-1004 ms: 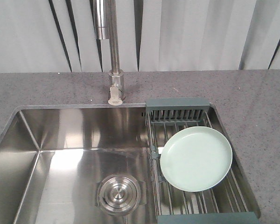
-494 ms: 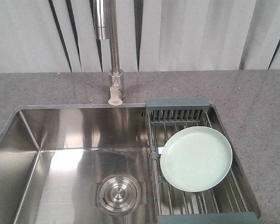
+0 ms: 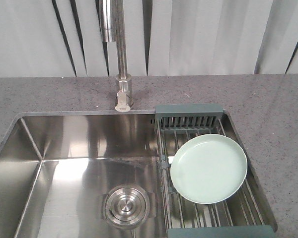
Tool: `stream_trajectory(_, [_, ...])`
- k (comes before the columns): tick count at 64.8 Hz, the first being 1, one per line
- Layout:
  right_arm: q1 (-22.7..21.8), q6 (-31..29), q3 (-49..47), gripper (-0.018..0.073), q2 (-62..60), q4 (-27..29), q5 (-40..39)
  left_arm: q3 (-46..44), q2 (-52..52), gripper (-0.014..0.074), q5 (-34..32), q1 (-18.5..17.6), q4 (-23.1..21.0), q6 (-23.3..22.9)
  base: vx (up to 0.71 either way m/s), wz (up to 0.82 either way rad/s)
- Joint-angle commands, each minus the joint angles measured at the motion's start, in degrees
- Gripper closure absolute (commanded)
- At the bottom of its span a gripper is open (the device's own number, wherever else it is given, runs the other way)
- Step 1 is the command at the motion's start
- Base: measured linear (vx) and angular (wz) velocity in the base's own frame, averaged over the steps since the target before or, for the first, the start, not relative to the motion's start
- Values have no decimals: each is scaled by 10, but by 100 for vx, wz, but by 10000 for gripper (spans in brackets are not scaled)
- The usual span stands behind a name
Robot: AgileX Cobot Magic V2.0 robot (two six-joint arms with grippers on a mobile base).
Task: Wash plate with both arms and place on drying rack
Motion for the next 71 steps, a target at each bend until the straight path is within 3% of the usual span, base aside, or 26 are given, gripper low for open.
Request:
stream_trajectory(1, [0, 2, -14, 314, 3, -1, -34, -14, 4, 11, -32, -1, -6, -6, 0, 0])
stream_trajectory(18, [0, 2, -14, 314, 3, -1, -34, -14, 4, 11, -54, -1, -8, -6, 0, 0])
stream_trajectory(28, [0, 2, -14, 314, 3, -1, -34, -16, 7, 11, -122, -1, -43, -7, 0, 0])
stream_trajectory(41, [0, 2, -14, 314, 3, -1, -34, -53, 84, 32, -153, -1, -38, -2, 0, 0])
stream_trajectory(56, [0, 2, -14, 314, 3, -1, -34, -141, 221, 129, -132, -1, -36, -2, 0, 0])
stream_trajectory(71, [0, 2, -14, 314, 3, -1, -34, -212, 324, 311, -135, -1, -43, 9, 0, 0])
